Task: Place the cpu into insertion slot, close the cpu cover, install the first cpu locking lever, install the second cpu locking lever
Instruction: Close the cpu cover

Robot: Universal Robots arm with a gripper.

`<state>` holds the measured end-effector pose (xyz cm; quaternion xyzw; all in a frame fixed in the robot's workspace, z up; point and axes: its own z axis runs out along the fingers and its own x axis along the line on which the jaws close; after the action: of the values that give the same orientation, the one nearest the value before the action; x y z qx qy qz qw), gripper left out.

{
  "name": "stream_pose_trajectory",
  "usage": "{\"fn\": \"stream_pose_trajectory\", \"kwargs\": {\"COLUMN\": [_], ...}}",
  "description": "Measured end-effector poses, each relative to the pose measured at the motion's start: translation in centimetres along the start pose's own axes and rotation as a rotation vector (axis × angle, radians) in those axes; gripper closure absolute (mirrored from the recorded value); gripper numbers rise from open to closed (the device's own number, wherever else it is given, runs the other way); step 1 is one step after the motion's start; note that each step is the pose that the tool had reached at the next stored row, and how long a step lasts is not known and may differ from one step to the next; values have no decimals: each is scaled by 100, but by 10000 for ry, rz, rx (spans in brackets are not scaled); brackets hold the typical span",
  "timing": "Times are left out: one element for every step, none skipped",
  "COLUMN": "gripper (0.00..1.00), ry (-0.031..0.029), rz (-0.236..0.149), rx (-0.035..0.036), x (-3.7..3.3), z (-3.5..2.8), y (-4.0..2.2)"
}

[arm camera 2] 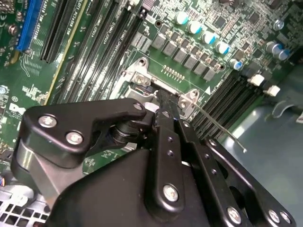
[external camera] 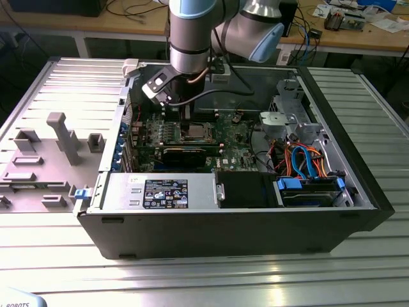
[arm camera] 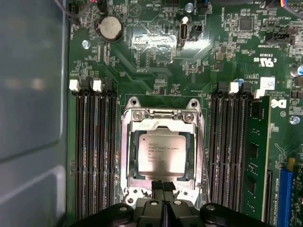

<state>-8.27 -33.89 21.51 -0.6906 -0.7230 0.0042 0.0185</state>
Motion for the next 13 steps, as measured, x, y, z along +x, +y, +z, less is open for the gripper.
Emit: {"fn": "stream_pose_trajectory", "kwargs": {"gripper": [89, 89, 89, 89, 89, 89, 89, 89, 89, 89, 89, 89, 89], "ry": [-9, -15, -16, -18, -17, -18, -23, -29, -28, -24, -27, -26, -25], "rz": [-48, -75, -84, -88, -90, -91, -91, -92, -92, -92, -91, -92, -92], "rx": [1, 3, 6, 8, 11, 14, 19, 21, 19, 16, 18, 18, 17], "x": [0, -1, -1, -1, -1, -2, -2, -2, -2, 0, 0, 0, 1], "z": [18, 39, 58, 69, 83, 92, 92, 92, 93, 73, 59, 51, 49], "y": [0, 0, 0, 1, 1, 1, 1, 1, 1, 0, -1, -1, 0]}}
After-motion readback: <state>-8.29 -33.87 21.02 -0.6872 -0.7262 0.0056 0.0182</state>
